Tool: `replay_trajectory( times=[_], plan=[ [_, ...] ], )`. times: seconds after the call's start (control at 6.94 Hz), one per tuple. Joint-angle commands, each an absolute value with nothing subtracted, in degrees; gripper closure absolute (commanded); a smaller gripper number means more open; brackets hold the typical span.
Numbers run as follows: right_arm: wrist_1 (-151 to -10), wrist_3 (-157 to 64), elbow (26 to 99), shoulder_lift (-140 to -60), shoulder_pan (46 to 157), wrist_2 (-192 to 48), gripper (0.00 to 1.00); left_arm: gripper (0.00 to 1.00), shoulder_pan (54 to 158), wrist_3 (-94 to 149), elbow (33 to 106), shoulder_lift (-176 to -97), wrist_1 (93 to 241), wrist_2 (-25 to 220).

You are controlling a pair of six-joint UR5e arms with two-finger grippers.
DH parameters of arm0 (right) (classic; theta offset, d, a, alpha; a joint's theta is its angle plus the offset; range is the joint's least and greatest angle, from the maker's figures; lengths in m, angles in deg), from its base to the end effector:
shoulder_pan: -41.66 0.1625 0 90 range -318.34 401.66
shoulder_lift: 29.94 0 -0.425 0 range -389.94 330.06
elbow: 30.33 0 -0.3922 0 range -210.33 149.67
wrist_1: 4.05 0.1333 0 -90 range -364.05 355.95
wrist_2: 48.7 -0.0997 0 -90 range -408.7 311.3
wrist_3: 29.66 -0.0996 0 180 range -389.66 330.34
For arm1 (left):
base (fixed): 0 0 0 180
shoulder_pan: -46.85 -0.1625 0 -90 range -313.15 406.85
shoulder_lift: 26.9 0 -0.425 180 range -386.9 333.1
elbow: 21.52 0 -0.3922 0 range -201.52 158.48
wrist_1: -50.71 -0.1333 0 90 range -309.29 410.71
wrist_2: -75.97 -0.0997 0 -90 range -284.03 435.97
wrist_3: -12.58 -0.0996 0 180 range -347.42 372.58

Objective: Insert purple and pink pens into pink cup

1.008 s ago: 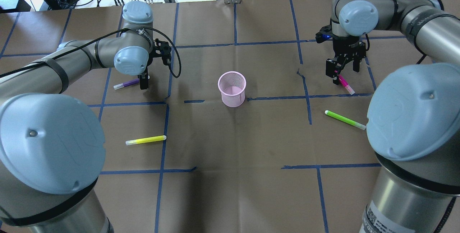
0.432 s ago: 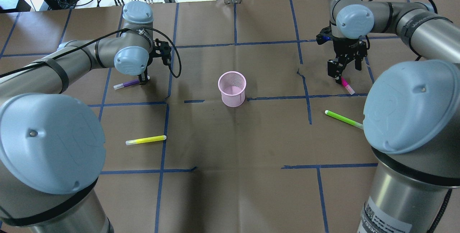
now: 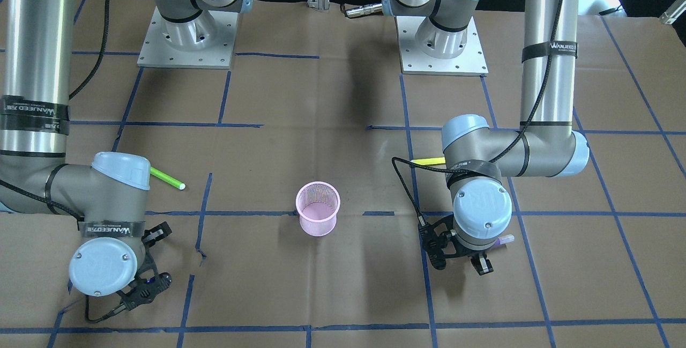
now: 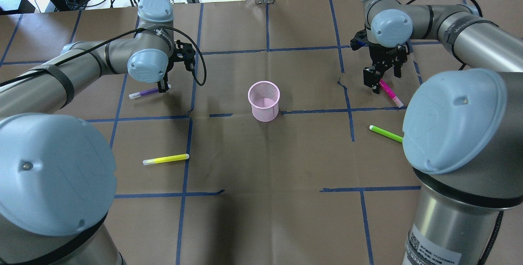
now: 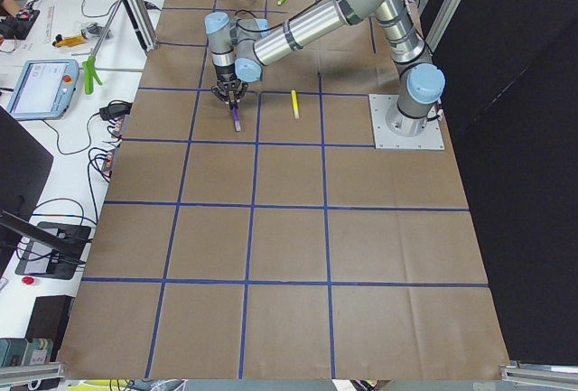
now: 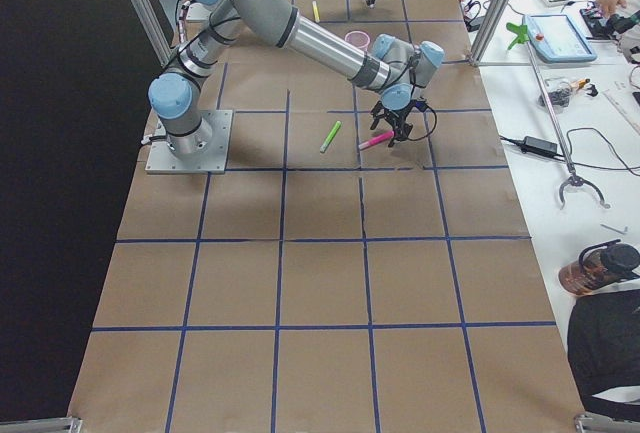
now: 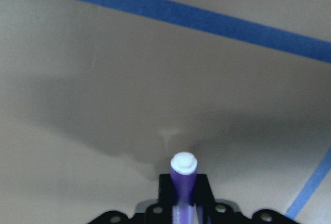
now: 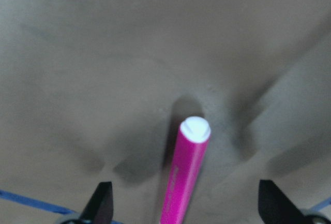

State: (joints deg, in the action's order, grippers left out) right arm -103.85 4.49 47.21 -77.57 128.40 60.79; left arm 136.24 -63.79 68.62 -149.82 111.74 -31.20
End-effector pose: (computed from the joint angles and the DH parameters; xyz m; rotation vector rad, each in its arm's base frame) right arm 0.0608 -0.6923 0.1585 0.8468 -2.7375 -0.6388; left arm -0.0969 -0.6534 0.2033 1.8115 2.3029 0.3572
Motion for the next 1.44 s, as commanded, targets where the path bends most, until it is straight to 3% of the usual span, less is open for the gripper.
replay_trajectory(
  times=[0.0, 0.43, 0.58, 0.86, 1.3],
  plan=[
    [-104.2, 5.0, 46.7, -77.3, 128.8, 61.3, 0.00, 1.00, 136.7, -64.0, 68.7, -141.7, 118.3, -25.5],
    [-104.5, 5.6, 46.7, -77.5, 128.3, 61.3, 0.00, 1.00, 136.9, -64.4, 72.7, -132.1, 123.5, -21.1],
    [-104.5, 6.2, 46.7, -77.5, 127.4, 60.8, 0.09, 1.00, 136.9, -67.5, 74.0, -129.9, 123.7, -16.2],
    [-104.4, 6.5, 46.7, -77.8, 127.3, 60.6, 0.47, 1.00, 136.5, -68.3, 76.3, -123.7, 123.8, 0.5],
    [-104.3, 6.4, 46.8, -77.9, 127.7, 60.5, 0.61, 1.00, 136.1, -67.4, 83.3, -116.8, 119.8, 15.5]
  ],
)
